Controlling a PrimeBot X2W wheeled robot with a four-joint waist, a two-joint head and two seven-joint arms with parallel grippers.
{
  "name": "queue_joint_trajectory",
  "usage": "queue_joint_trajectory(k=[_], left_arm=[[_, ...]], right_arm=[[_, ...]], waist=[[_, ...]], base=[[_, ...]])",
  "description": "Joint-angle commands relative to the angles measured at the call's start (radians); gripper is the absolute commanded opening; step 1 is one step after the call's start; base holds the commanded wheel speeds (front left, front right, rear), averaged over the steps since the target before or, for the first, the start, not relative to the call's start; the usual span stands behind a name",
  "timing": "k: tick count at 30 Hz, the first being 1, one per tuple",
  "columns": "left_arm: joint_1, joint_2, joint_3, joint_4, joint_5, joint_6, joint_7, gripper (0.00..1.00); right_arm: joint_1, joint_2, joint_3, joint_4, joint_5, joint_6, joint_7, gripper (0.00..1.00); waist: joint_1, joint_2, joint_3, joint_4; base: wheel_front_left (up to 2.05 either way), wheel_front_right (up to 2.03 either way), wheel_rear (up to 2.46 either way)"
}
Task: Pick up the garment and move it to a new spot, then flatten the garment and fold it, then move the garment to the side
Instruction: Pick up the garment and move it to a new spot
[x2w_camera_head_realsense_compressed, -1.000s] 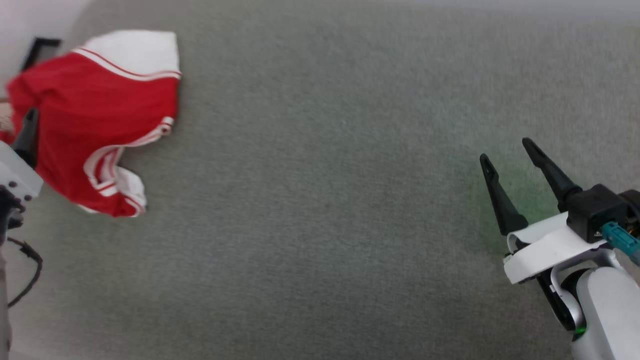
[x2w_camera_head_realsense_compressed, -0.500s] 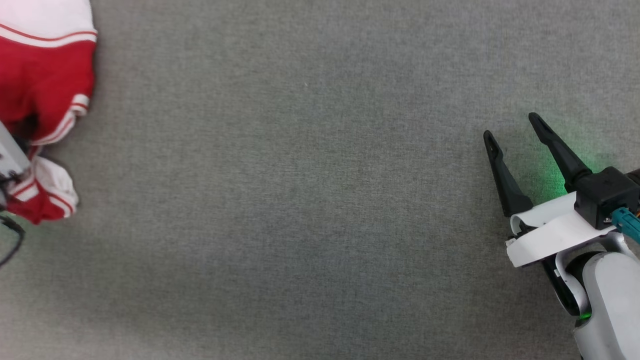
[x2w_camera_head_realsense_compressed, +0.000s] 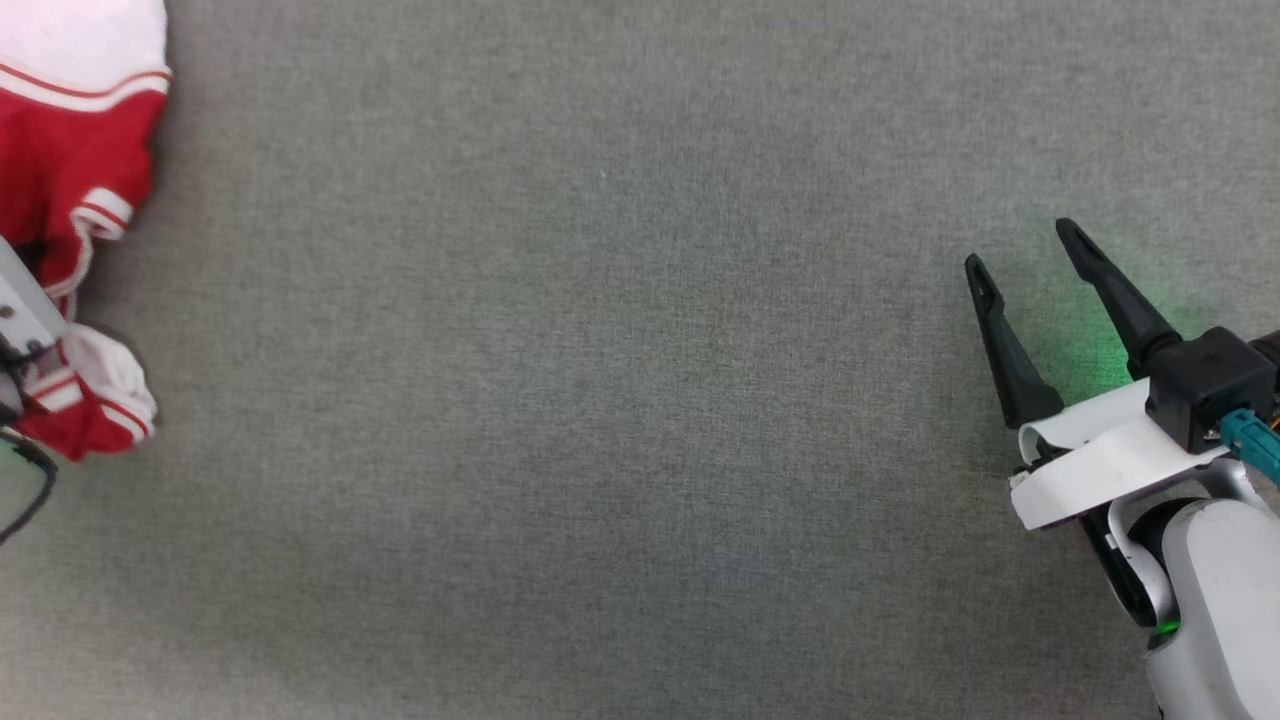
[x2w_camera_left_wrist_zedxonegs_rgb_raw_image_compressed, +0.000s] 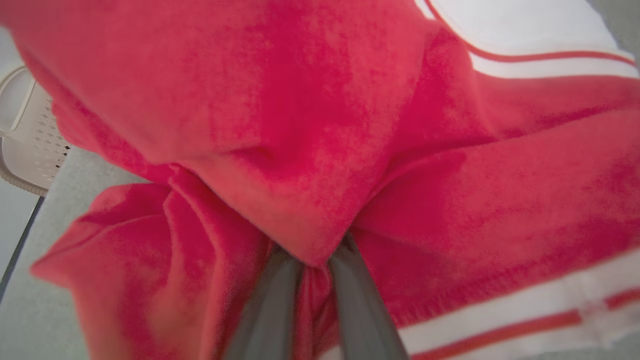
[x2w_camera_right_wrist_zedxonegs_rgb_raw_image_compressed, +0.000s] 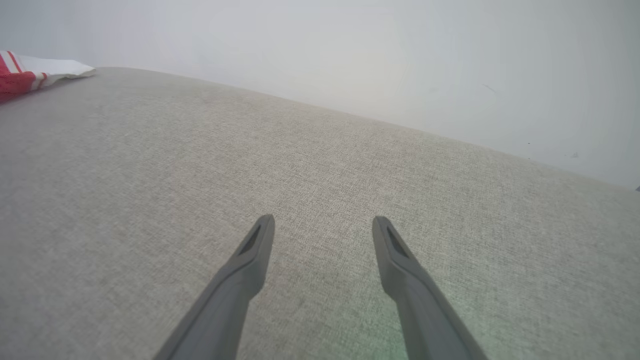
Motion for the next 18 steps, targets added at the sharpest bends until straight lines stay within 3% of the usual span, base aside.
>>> queue_joint_trajectory(k=[1, 18], left_arm=[[0.033, -0.009, -0.019, 0.010, -0.012, -0.003, -0.010, 0.00], [0.052, 0.115, -0.150, -0.204, -0.001, -0.003, -0.182, 0.00]], right_arm=[[0.014, 0.005, 0.004, 0.009, 0.004, -0.001, -0.010, 1.00], [0.084, 0.046, 0.016, 0.104, 0.049, -0.001, -0.075, 1.00]], waist=[[0.0000, 0.0000, -0.046, 0.011], [0.0000, 0.0000, -0.307, 0.033]], base=[[0.00, 0.00, 0.00], [0.00, 0.00, 0.00]])
